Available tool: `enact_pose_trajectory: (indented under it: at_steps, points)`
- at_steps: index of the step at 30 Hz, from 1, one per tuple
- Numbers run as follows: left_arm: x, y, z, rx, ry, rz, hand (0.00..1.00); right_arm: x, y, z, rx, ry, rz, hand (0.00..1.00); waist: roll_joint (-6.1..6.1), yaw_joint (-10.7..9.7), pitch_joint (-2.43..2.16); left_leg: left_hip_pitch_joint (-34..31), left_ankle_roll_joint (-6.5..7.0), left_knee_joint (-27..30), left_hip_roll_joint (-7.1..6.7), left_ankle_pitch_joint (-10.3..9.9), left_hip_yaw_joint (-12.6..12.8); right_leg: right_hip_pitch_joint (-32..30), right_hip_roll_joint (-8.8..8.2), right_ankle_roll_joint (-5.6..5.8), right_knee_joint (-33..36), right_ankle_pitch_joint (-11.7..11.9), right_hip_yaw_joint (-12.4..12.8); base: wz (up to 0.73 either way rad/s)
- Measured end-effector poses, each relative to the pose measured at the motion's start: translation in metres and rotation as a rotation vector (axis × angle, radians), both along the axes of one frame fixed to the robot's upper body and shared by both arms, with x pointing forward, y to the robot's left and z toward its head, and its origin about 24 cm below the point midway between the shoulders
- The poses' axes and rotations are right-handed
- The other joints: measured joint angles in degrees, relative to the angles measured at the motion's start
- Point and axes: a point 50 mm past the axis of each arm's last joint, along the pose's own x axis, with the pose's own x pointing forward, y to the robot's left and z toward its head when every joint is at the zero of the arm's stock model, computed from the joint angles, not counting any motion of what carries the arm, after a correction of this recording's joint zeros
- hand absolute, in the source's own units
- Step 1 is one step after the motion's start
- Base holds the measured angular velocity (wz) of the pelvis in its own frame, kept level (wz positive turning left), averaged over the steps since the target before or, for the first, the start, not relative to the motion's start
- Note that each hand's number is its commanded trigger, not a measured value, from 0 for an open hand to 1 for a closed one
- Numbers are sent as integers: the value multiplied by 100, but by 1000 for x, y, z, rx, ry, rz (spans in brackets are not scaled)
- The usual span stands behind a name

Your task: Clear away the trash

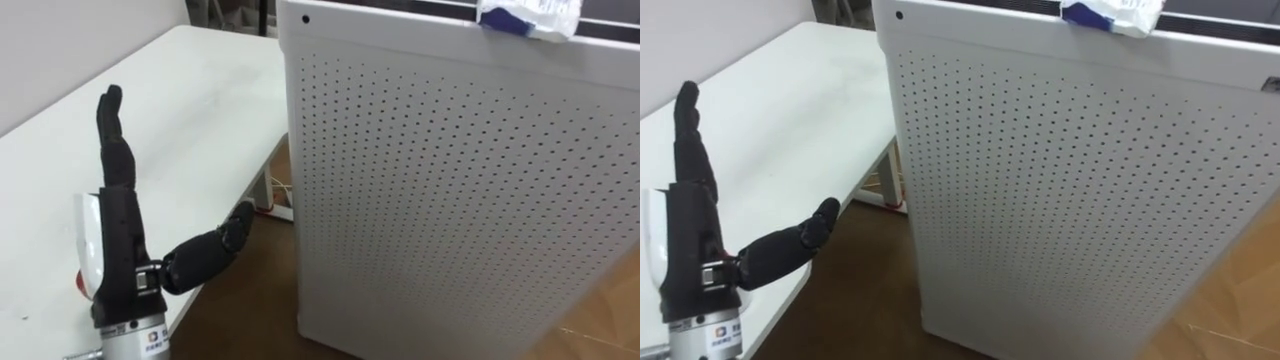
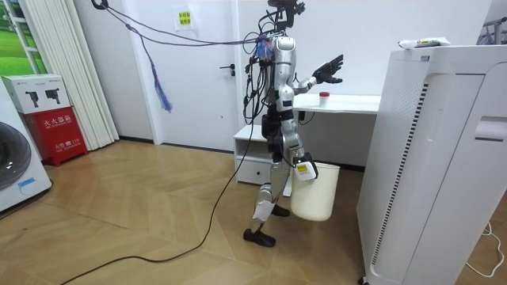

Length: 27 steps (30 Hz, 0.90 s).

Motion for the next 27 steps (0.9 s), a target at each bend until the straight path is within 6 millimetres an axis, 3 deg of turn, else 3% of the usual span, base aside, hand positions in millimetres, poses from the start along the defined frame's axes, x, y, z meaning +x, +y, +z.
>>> enact_pose_trajectory:
  at_steps: [12,17,27]
  points:
    - [-6,8,-13,9,66,30,0,-2,0,-1,-10,12,31,100,-2,132,-10,-23,-18,-106,-5,14,7,16,2,-1,-87,1,-93,2]
    - [-10,10,-16,4,77,49,0,-3,1,-1,-3,30,34,100,-33,177,-56,-97,-20,-62,-15,39,-9,1,-1,-2,-86,3,-291,12]
    - [-14,13,-25,-4,112,74,0,-1,2,-1,-2,21,38,100,-126,318,-26,-116,-22,-4,-28,59,-4,86,6,-2,-86,2,-448,10]
